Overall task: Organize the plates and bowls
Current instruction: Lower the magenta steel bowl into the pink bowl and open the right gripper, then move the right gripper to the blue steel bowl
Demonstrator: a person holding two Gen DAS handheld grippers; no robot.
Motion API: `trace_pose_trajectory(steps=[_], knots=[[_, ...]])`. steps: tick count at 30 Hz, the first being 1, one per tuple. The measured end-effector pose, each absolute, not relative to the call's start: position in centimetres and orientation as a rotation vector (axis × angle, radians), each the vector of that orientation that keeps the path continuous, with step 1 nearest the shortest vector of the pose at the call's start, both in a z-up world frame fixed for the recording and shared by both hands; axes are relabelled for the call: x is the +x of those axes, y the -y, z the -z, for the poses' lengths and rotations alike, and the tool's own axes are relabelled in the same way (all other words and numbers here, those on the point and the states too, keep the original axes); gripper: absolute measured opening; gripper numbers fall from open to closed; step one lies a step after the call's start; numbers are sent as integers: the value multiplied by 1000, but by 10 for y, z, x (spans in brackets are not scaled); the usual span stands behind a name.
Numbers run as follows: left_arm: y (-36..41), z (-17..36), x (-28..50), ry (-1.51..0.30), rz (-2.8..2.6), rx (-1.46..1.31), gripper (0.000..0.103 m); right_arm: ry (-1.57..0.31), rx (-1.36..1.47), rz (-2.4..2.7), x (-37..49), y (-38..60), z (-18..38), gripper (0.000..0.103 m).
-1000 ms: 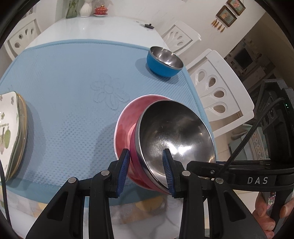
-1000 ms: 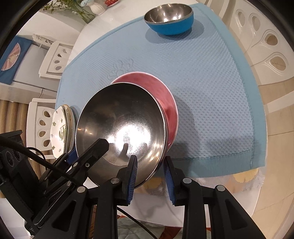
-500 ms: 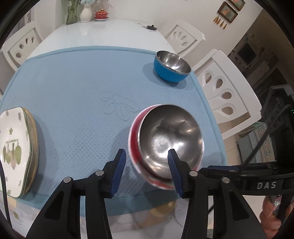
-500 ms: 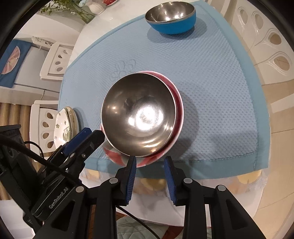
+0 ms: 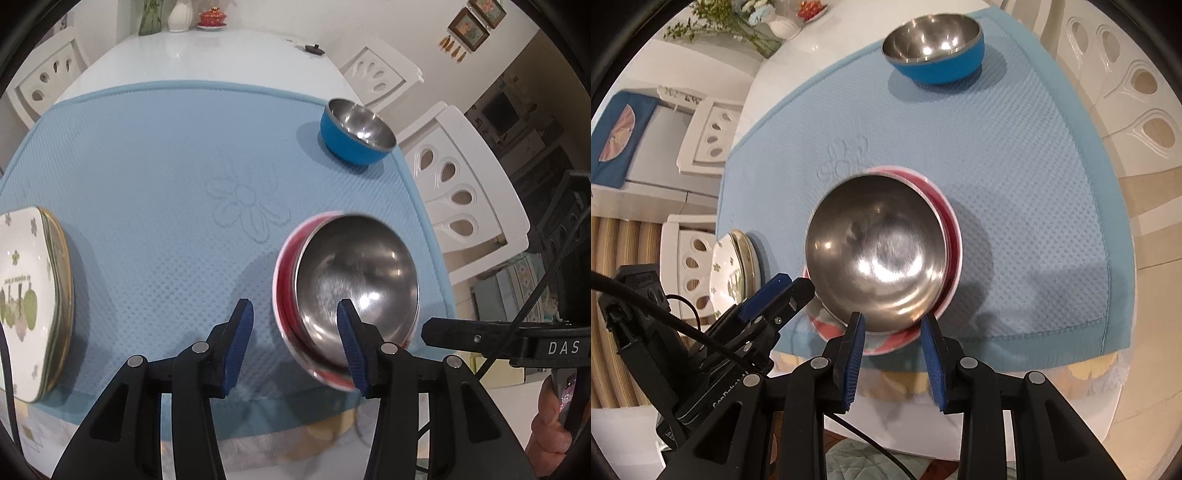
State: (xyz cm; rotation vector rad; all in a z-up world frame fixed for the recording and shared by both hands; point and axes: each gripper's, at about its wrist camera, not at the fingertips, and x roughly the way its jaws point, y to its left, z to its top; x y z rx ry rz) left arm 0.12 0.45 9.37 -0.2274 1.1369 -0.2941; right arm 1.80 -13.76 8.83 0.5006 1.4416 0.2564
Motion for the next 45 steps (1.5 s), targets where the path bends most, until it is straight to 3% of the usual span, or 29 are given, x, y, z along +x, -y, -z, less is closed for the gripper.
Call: trace_pose_trajectory(steps=[24,25,26,28,40,45], knots=[[41,-122,78,-1108,383,-150,45,-1264,541,-149,66,201,-123,31],[45,-123,85,-1105,386,-139,48,-1256,547,-141,72,205,-123,33],[49,-124,93,-1100,387,-130,59,-1244,556,-127,78,211,-122,40],[54,-126,110,-1081,381,-138,67,-1213,567,-114,91,220,-119,47],[68,-82,218,-1179,364,-341,67,-1193,557,-85,179,240,-78,48],[78,-55,247,-1220,386,-398,62,-1202,555,-89,210,242,-53,48]])
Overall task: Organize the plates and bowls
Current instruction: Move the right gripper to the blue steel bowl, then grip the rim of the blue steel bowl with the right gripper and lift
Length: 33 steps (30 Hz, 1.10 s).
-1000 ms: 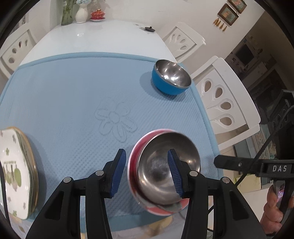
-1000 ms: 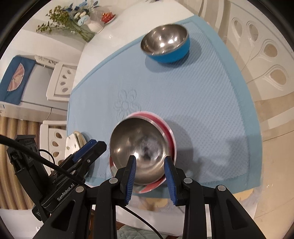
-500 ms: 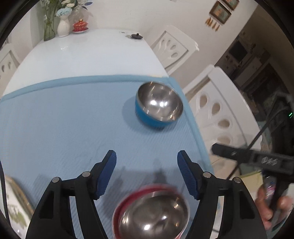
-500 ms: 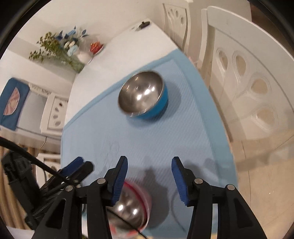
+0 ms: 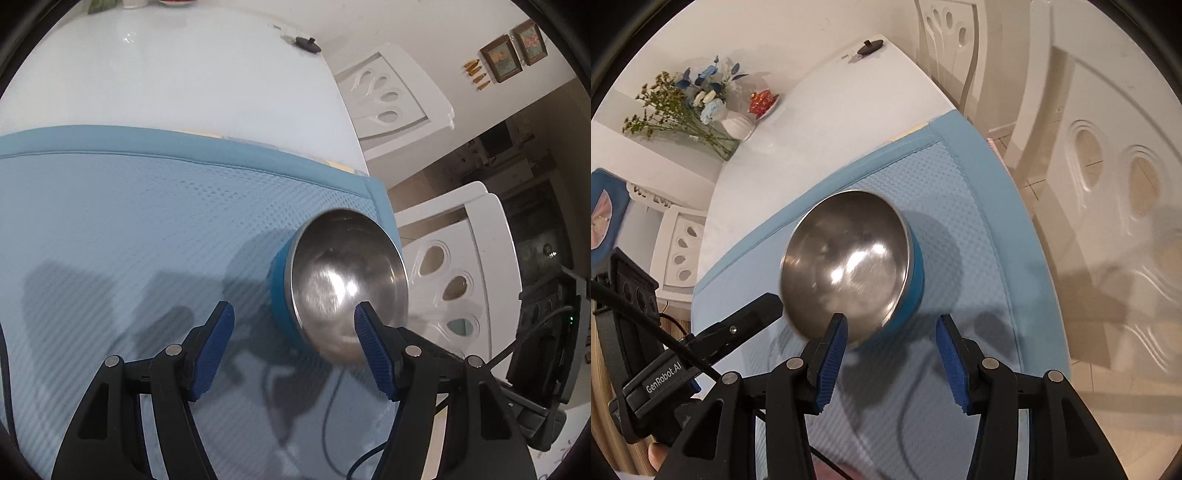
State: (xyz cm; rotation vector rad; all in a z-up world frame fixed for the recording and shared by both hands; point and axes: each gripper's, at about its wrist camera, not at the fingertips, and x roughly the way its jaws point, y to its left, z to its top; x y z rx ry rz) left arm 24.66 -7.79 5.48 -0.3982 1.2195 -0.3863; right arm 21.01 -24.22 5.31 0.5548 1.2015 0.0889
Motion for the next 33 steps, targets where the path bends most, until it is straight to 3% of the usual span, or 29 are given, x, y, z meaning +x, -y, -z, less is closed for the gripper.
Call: trace_pose_trajectory(steps=[6,10,11,13,23,33], knots=[[89,-34,264,-1261,413,-362,42,-1223,531,-102,236,241,-30,46],[87,-24,271,-1277,413,-370,30,-1254,552,-105,248,243,-13,29],[87,-22,271,-1280,417,-365,22,-1259,563,-110,250,243,-8,24],[89,-21,269,-1287,432,-349,17,-1267,561,-106,252,243,-5,23],[90,-36,252,-1254,422,-262,17,-1276,477,-82,247,238,-20,20],[81,-116,205,-1104,418,-200,17,-1210,439,-107,211,228,-96,20]])
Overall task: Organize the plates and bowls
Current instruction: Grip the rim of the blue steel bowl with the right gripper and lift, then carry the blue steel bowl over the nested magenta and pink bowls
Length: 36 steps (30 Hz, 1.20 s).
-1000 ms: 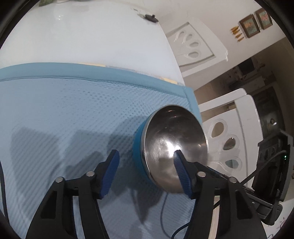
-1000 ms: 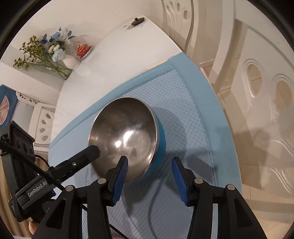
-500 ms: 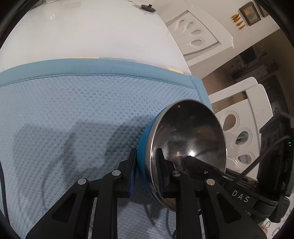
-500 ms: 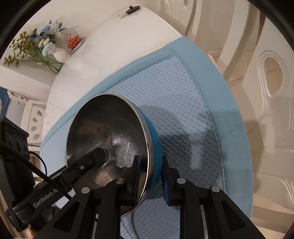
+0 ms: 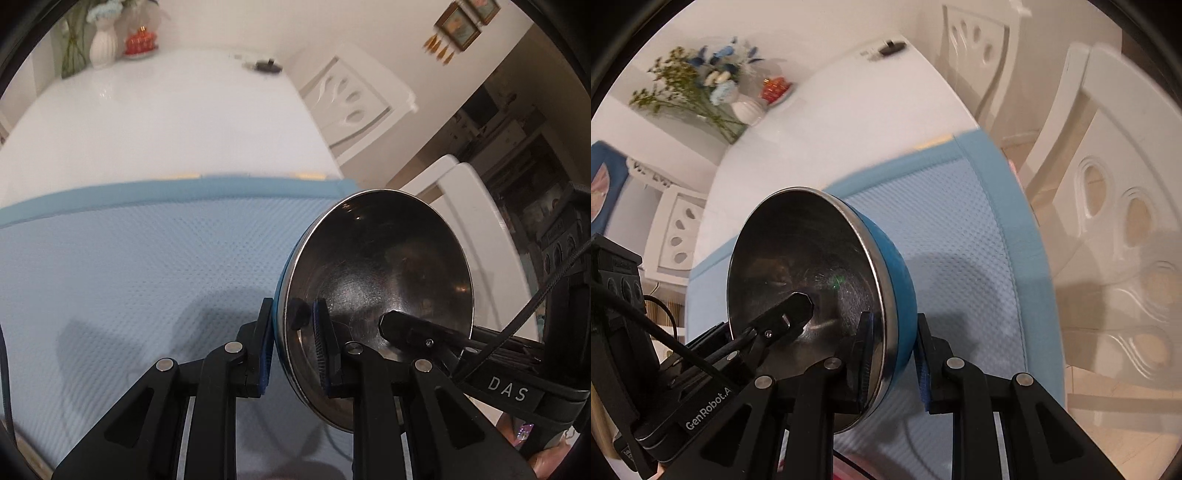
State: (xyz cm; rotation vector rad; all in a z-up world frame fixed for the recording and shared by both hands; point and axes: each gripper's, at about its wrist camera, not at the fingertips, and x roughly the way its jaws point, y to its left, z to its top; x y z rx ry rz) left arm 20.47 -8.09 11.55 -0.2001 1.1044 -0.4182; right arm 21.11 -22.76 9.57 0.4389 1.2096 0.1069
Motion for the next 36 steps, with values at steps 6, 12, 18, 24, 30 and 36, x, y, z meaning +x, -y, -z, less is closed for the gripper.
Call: trace_pose_trajectory(steps=[6,12,18,24,30,36], knots=[[66,-162,159,-1019,425,-219,17,-1171,472,-124,175,220,-136,20],[60,-185,114,-968,424,-223,17,-1145,483,-128,130,207,-163,20],[50,-191,83,-946,413,-219,17,-1131,479,-143,94,192,-173,20],[32,-180,55,-967,390,-237,17,-1178,474,-178,67,174,-163,20],[16,-155,26,-1011,377,-271,17,-1246,440,-198,43,155,-137,21],[8,-129,4,-1040,380,-270,17,-1318,429,-237,25,143,-109,21]])
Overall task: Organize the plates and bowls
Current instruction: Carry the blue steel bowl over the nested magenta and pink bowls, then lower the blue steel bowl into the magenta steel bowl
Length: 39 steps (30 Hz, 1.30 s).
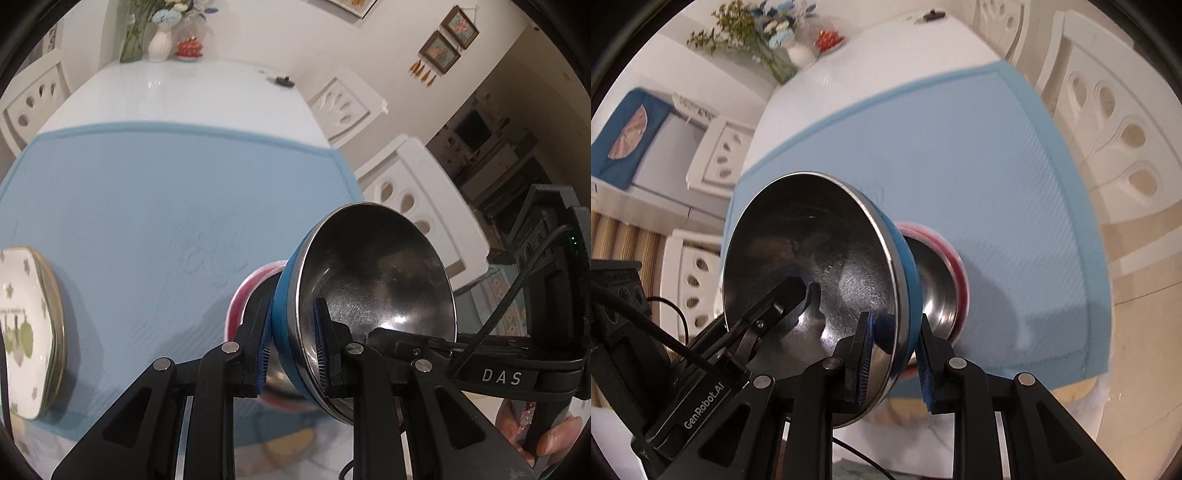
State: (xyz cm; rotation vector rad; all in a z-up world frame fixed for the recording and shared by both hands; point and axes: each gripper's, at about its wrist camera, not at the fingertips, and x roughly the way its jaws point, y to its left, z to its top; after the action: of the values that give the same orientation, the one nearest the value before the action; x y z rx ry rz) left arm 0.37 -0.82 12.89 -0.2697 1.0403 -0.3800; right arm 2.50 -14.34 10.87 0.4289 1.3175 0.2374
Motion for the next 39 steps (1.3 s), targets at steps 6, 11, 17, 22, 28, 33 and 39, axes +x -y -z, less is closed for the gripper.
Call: trace_pose_trajectory(steps=[6,11,17,22,28,33,39], knots=[[16,-109,-14,-1069,366,-170,17,-1390,411,-245,14,136,-85,22],[20,-95,-14,-1109,361,-138,17,-1425,406,-236,11,138,-72,22],[27,-89,-8,-1126,353,-139,17,-1449,405,-223,14,139,-65,22],[32,-87,-7,-1125,344,-125,20,-1464,399,-212,20,137,-63,22],[26,-92,-6,-1106,341,-141,24,-1466,415,-214,23,141,-61,23],[20,-97,-6,-1085,316,-135,29,-1449,445,-208,27,147,-61,23],[10,-99,-3,-1081,278,-137,29,-1363,452,-199,27,158,-71,24]])
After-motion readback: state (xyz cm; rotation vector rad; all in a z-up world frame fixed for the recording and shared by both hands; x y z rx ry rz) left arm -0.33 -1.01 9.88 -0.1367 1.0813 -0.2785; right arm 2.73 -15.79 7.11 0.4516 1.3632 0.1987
